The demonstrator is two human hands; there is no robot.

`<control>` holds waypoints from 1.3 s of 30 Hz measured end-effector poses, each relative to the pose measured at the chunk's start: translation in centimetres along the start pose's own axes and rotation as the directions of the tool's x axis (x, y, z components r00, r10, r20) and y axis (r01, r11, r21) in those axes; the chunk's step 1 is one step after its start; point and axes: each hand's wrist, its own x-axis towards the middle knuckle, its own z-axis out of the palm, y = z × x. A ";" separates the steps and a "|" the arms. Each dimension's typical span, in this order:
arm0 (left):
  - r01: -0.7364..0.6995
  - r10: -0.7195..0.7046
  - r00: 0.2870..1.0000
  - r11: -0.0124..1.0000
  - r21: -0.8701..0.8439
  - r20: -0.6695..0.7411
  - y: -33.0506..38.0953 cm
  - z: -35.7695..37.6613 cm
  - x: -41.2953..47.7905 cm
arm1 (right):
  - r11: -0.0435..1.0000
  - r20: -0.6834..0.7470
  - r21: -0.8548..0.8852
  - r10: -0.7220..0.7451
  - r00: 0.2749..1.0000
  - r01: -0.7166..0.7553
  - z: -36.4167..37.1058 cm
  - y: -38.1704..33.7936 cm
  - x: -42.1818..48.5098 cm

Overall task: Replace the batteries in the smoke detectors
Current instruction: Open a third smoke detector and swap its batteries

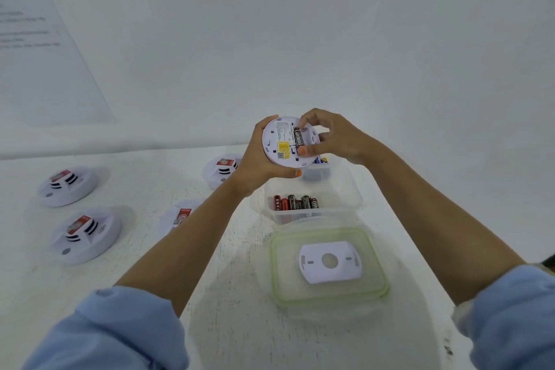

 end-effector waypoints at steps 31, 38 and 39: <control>0.039 -0.041 0.997 0.999 -0.024 -0.059 -3.3 -3.3 2.3 | 0.498 0.152 -0.855 0.510 0.847 -0.146 1.0 4.8 7.7; 0.032 -0.032 0.997 0.999 -0.001 -0.074 -3.3 -3.4 2.2 | 0.957 -0.028 -0.204 0.203 0.979 -0.204 -0.5 4.4 6.8; 0.028 -0.027 0.997 1.000 0.000 -0.072 -3.3 -3.4 2.3 | 0.970 -0.089 -0.163 0.167 0.982 -0.180 -0.7 4.0 6.5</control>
